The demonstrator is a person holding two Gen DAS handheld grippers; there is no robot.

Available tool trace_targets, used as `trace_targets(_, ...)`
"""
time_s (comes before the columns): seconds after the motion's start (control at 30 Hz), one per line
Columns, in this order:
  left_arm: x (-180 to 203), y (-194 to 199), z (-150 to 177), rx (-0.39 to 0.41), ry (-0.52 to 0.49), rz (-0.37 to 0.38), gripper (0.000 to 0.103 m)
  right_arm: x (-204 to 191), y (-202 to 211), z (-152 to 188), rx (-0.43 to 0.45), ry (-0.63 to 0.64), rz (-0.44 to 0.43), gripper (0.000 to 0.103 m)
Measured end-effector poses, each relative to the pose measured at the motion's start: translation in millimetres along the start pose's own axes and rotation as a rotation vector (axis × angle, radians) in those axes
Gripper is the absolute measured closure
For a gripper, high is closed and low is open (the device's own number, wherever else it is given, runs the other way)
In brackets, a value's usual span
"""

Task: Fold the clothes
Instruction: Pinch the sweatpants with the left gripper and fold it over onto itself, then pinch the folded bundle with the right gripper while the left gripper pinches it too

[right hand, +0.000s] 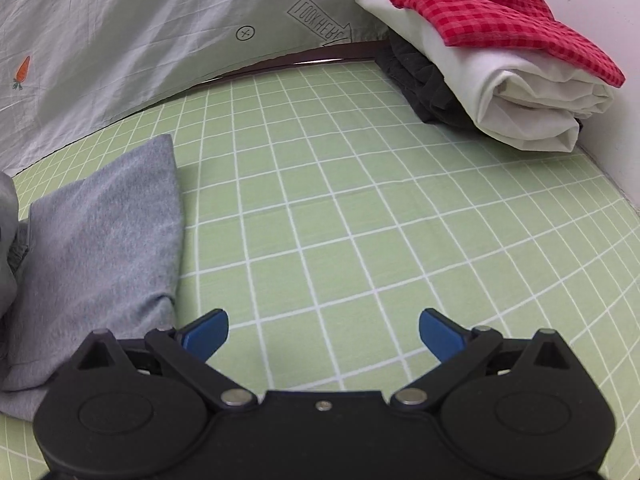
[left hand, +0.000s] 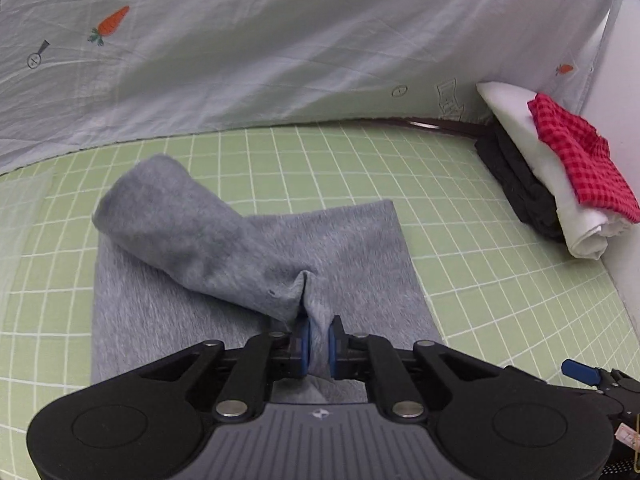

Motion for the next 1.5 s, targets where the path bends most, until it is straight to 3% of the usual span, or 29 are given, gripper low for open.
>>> trace_targets(0.03, 5, -15, 8, -0.051, 0.004, 0.009, 0.085, 4, -1, -1, -0.001, -0.008, 0.001, 0.0)
trace_targets(0.1, 9, -25, 16, -0.065, 0.01, 0.011, 0.081, 13, -4, -4, -0.002, -0.023, 0.004, 0.0)
trace_targets(0.2, 14, -16, 15, -0.05, 0.036, 0.055, 0.054, 26, -8, -8, -0.005, -0.045, 0.007, 0.0)
trace_targets(0.37, 5, 26, 2, 0.029, 0.041, 0.053, 0.039, 10, -6, -8, -0.004, -0.057, -0.016, 0.0)
trace_targets(0.43, -8, 47, -1, 0.075, 0.044, 0.039, 0.027, -9, -3, -7, 0.007, -0.039, -0.04, 0.0)
trace_targets(0.57, -54, 81, 0, 0.114, 0.035, -0.1, 0.022, -46, 4, -6, 0.031, -0.003, -0.087, 0.0)
trace_targets(0.67, -89, 83, 7, 0.081, 0.028, -0.217, 0.018, -78, 8, -5, 0.048, 0.031, -0.129, 0.0)
trace_targets(0.77, -124, 72, 18, 0.017, 0.063, -0.263, 0.018, -117, 8, -2, 0.051, 0.09, -0.18, 0.0)
trace_targets(0.93, -156, 58, 34, -0.013, 0.107, -0.236, 0.014, -179, 4, 4, 0.021, 0.164, -0.258, 0.0)
trace_targets(1.13, -157, 48, 46, 0.001, 0.169, -0.165, 0.013, -224, 2, 17, -0.053, 0.21, -0.334, 0.002)
trace_targets(1.3, -164, 45, 54, 0.002, 0.193, -0.127, 0.012, -236, -17, 34, -0.143, 0.222, -0.337, 0.015)
trace_targets(1.47, -166, 40, 56, 0.005, 0.209, -0.107, 0.009, -245, -15, 43, -0.166, 0.244, -0.383, 0.044)
trace_targets(1.5, -166, 40, 56, 0.006, 0.213, -0.106, 0.009, -246, -13, 43, -0.16, 0.257, -0.373, 0.055)
Point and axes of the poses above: each gripper's, at about its wrist camera, not at the fingertips, and y roughly against the way its jaws point, x to its right, z to its underside, the point moved 9 cm from there along -y, roughly the way its jaws point, and after that the axes turned 12 degrees about -y, right-handed, at the moved point
